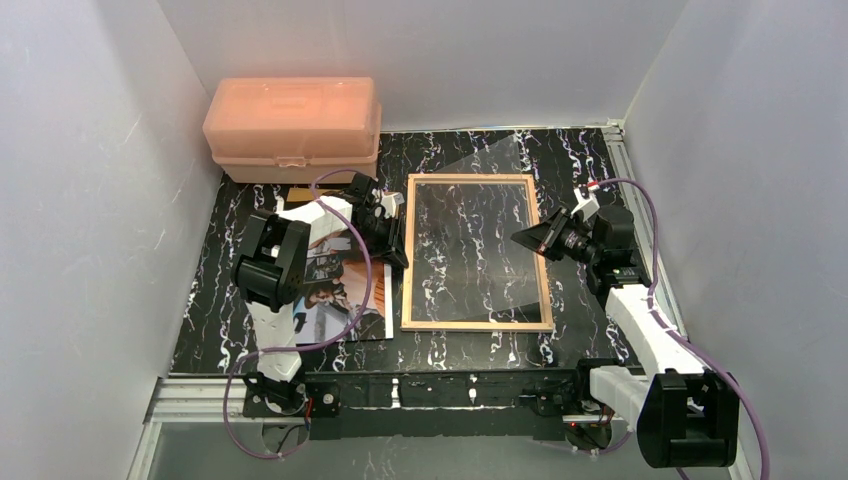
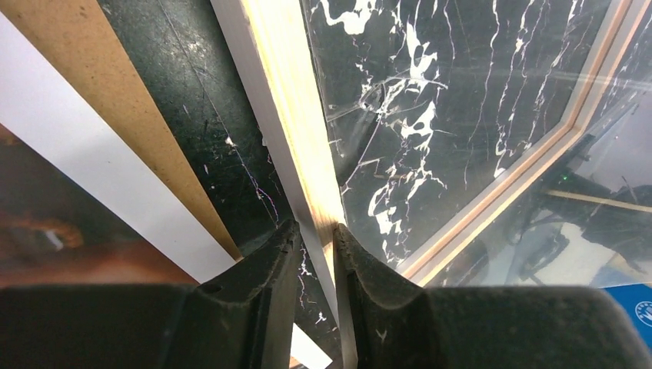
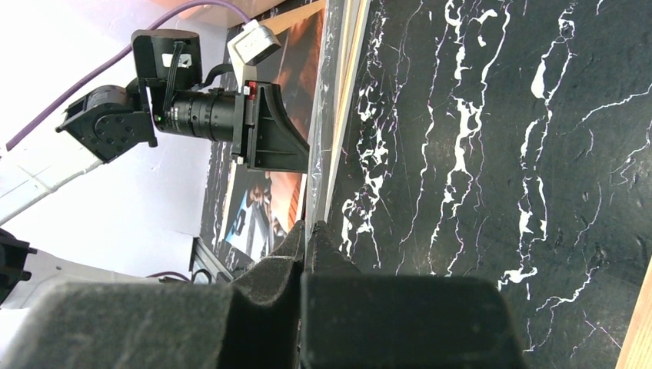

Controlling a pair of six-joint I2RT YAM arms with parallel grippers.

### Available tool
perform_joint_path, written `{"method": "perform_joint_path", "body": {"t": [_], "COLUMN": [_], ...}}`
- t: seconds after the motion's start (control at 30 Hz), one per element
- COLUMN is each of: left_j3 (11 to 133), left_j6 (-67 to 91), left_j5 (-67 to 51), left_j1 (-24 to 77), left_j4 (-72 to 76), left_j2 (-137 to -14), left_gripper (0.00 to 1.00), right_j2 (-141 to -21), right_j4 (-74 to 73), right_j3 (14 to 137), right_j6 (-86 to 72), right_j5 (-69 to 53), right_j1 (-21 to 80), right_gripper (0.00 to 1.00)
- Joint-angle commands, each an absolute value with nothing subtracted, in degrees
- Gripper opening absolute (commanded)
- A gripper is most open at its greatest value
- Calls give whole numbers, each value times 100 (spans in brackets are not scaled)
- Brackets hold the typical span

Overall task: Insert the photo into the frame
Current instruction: Place the photo frame item in the photo frame.

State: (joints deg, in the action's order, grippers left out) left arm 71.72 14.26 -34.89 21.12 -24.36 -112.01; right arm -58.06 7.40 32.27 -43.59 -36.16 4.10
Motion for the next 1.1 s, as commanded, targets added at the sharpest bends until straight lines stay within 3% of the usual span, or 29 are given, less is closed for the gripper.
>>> {"method": "perform_joint_path", "body": {"t": [0.0, 0.53, 1.07], "left_j3": [7260, 7157, 7145], "left_j6": [1415, 1382, 1323], "left_j5": [-3523, -3590, -3604], "left_j1": [2136, 2136, 2136], "left_j4": [-2538, -2551, -2604], "left_j2": [-11156, -10952, -10907], "left_gripper": [20, 15, 8], "right_j2": [-5668, -5844, -5798], "right_j4": [876, 256, 810], "right_j3": [3609, 3769, 3494], "right_j6": [-4379, -3911, -4357], "right_j5": [-3540, -2887, -3055], "right_j1": [558, 962, 994], "right_gripper": [1, 1, 1]}}
